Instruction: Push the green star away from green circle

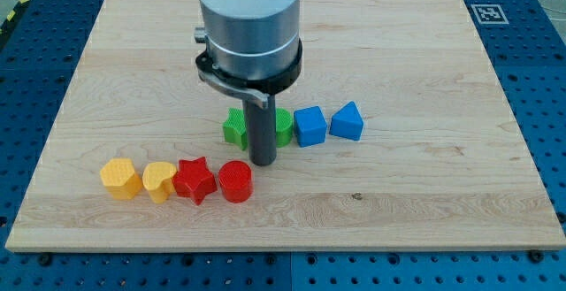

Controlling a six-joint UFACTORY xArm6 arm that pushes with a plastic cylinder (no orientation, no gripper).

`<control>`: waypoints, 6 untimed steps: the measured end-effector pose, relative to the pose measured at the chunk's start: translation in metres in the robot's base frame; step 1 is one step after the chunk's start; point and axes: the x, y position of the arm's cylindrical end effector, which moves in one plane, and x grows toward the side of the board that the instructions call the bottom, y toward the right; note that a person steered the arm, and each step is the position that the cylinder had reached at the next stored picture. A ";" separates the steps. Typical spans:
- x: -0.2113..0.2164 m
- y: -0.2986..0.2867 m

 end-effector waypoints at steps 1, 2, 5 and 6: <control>-0.015 0.000; -0.015 -0.001; -0.042 -0.038; -0.064 -0.038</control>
